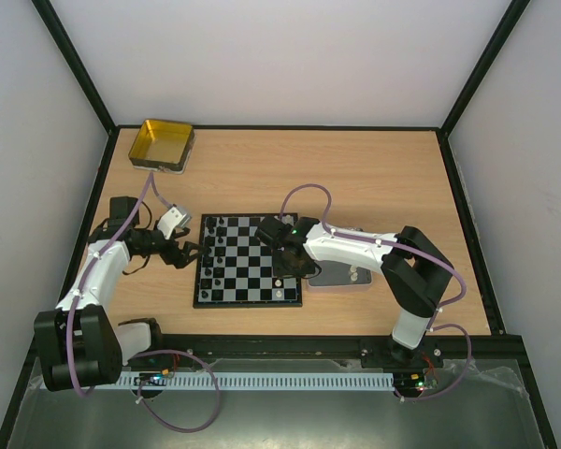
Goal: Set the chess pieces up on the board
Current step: Place the chess piece on the chessboard.
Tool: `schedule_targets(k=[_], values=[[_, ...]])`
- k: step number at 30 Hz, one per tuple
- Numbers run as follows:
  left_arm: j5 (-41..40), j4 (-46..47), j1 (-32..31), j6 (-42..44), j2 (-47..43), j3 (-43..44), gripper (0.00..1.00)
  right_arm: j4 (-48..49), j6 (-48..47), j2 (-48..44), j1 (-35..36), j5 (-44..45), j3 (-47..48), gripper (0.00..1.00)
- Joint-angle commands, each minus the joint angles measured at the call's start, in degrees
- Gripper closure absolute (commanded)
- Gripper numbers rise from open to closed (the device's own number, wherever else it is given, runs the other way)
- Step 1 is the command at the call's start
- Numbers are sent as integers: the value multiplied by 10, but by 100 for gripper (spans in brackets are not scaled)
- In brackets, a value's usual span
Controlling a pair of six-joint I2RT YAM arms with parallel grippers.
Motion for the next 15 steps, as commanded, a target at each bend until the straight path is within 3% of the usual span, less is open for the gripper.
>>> schedule_targets(k=[1, 15], values=[[12, -3, -2, 6, 3, -3, 8, -1, 1, -11, 2, 1, 1, 86], [10, -3, -3, 5, 5, -3, 8, -18, -3, -24, 2, 17, 10, 70]])
